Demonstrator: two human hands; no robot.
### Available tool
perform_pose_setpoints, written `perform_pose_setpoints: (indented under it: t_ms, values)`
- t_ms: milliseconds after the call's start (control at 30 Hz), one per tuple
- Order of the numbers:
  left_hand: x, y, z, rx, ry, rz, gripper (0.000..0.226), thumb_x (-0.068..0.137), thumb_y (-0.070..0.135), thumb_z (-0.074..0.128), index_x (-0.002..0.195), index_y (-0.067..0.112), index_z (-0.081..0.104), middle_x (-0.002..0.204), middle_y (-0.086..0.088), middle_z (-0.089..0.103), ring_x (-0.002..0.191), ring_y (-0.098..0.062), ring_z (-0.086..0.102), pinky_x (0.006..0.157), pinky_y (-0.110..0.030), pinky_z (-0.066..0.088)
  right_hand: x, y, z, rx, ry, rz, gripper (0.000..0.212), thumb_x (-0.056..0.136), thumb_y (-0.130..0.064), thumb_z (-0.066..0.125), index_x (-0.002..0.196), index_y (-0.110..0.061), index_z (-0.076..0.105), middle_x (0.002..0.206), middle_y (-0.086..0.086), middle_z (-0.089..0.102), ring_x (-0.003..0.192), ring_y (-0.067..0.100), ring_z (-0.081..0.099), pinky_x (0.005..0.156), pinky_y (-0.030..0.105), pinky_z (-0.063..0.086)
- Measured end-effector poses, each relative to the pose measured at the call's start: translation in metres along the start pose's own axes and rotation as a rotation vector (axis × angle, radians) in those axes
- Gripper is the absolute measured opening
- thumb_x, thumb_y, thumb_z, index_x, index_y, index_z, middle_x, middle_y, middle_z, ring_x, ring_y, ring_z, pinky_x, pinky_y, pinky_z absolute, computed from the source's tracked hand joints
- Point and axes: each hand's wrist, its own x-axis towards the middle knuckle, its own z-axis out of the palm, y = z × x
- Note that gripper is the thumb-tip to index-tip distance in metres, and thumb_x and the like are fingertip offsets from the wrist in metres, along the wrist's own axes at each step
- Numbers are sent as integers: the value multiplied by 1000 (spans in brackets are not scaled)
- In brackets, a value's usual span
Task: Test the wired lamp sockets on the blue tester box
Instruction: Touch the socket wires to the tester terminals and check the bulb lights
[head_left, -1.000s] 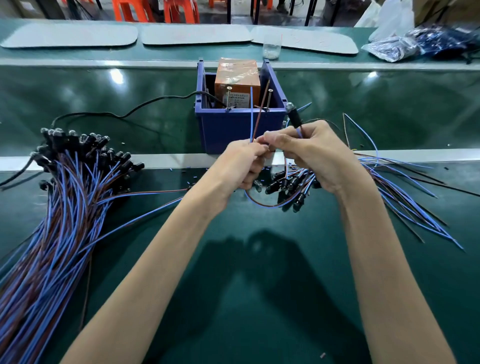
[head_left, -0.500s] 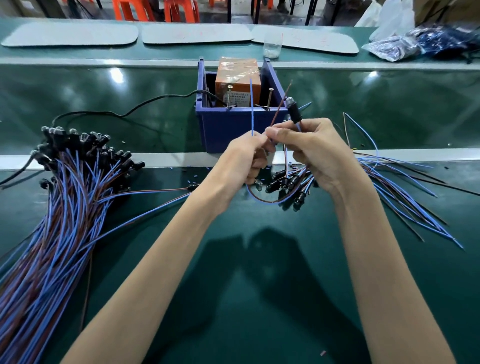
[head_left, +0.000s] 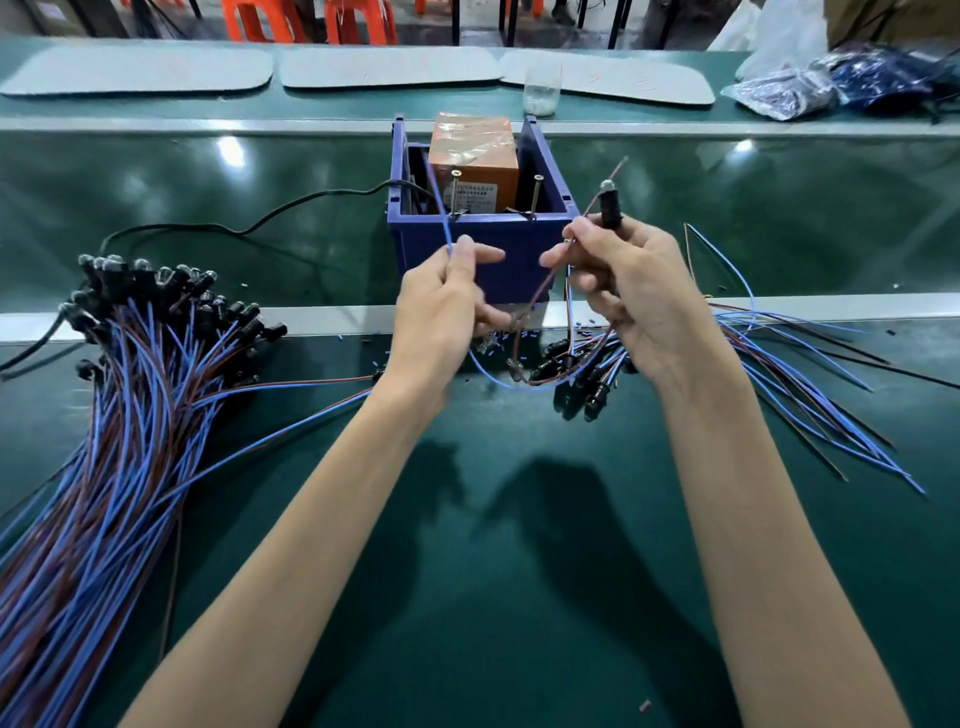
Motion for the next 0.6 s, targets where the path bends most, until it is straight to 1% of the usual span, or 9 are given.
perform_pose_setpoints:
  t_ms: [67, 133, 200, 267, 300, 333, 433, 533, 600]
  values:
    - [5, -1, -4, -6, 80, -4, 33, 105, 32, 32, 94, 21, 61, 45, 14, 34, 37, -2, 34, 44, -17, 33, 3, 2, -3, 35, 66, -21, 12, 97, -7, 51, 86, -10, 56, 58, -3, 66, 43, 3, 35, 34, 12, 20]
    - [8, -3, -6, -17, 102, -58, 28, 104, 35, 30, 94, 24, 54, 52, 11, 33, 37, -2, 28, 45, -19, 26, 5, 3, -4, 56, 123, -35, 9, 96, -7, 53, 88, -11, 57, 54, -5, 62, 43, 3, 32, 35, 13, 19]
    - [10, -5, -6, -34, 118, -78, 23, 102, 29, 28, 98, 27, 51, 59, 8, 34, 41, -5, 27, 50, -23, 26, 6, 6, -5, 39, 178, -48, 11, 95, -7, 54, 88, -14, 59, 53, -6, 60, 42, 2, 30, 36, 13, 20]
    - [11, -7, -6, 5, 149, -28, 33, 101, 20, 26, 124, 25, 49, 61, 7, 36, 46, -7, 28, 52, -25, 28, 7, 10, -6, 7, 227, -59, 13, 95, -6, 54, 89, -14, 61, 52, -7, 58, 40, 1, 29, 37, 12, 21]
    - [12, -9, -7, 38, 167, 2, 41, 102, 18, 26, 140, 20, 41, 60, 8, 40, 47, -7, 30, 53, -24, 31, 8, 12, -7, 0, 246, -60, 14, 95, -5, 53, 90, -14, 63, 53, -6, 56, 39, 0, 28, 37, 13, 20]
    - [14, -12, -9, 74, 179, 32, 45, 103, 17, 26, 148, 17, 31, 60, 10, 47, 48, -6, 34, 55, -25, 34, 9, 13, -7, 0, 259, -59, 14, 95, -5, 53, 90, -13, 64, 54, -5, 55, 38, 0, 28, 36, 13, 20]
    - [18, -16, -16, 118, 161, 101, 52, 104, 14, 29, 153, 22, 14, 68, 11, 64, 43, -5, 42, 54, -25, 39, 12, 15, -10, 11, 274, -48, 17, 95, -4, 52, 89, -11, 66, 54, -6, 54, 36, 0, 28, 35, 13, 19]
    - [19, -16, -20, 92, 145, 139, 52, 104, 10, 31, 152, 27, 20, 80, 7, 70, 41, -5, 56, 44, -16, 42, 15, 17, -12, 4, 269, -33, 18, 95, -3, 51, 89, -10, 66, 55, -6, 53, 36, 1, 28, 35, 13, 19]
    - [19, -15, -22, 52, 159, 139, 47, 104, 10, 35, 148, 24, 32, 85, 6, 71, 46, -9, 64, 45, -14, 45, 16, 18, -13, 2, 265, -24, 17, 95, -2, 50, 90, -9, 65, 55, -6, 54, 36, 1, 28, 36, 13, 20]
